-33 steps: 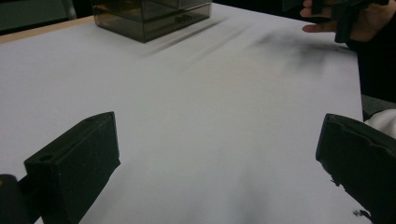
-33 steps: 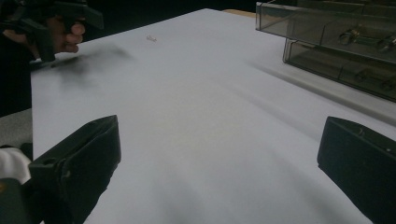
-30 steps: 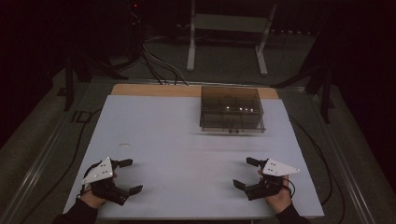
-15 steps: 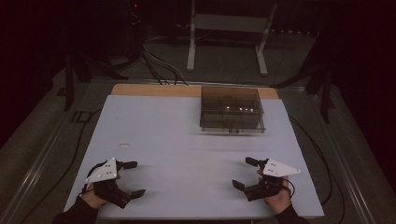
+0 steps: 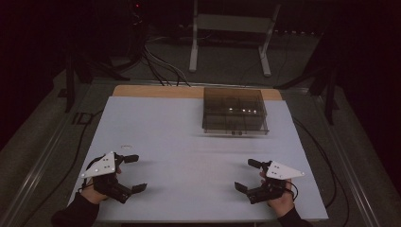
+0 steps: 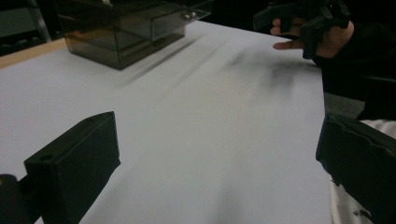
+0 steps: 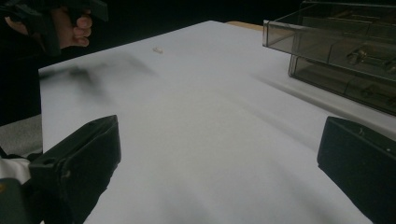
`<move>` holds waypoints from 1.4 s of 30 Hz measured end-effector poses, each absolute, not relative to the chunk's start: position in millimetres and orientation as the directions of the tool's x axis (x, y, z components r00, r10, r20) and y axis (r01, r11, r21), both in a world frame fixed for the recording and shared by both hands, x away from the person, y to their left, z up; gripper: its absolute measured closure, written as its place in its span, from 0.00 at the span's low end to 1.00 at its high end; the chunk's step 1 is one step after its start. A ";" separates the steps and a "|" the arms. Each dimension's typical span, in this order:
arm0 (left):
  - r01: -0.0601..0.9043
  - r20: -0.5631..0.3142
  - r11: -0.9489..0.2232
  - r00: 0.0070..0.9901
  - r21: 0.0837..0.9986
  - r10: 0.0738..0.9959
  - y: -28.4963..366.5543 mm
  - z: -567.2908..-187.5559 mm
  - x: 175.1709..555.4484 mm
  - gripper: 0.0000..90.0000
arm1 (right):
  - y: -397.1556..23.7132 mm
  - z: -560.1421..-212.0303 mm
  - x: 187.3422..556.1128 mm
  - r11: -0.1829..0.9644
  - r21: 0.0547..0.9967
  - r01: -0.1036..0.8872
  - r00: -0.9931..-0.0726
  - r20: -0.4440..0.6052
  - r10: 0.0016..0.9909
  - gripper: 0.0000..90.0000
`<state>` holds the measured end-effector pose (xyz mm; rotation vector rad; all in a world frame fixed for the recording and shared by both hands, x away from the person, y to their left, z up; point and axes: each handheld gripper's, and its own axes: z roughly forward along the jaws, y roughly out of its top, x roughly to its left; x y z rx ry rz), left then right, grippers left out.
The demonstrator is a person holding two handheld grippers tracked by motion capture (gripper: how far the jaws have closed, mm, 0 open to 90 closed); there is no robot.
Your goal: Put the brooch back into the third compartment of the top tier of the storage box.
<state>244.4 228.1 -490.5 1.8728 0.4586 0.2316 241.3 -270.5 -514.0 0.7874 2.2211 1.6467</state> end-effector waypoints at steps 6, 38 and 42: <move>0.189 -0.054 -0.266 0.895 0.945 0.444 227.5 -483.8 251.2 0.01 | -270.8 -514.4 241.7 0.205 0.942 0.266 -0.818 0.108 0.565 0.00; 0.240 -0.049 -0.219 0.771 0.946 0.635 258.8 -475.1 314.6 0.01 | -273.0 -515.8 243.1 0.201 0.939 0.280 -0.817 0.123 0.563 0.00; 0.267 -0.060 -0.210 0.740 0.941 0.670 265.9 -478.2 324.3 0.01 | -272.5 -515.7 243.0 0.201 0.940 0.276 -0.819 0.121 0.561 0.00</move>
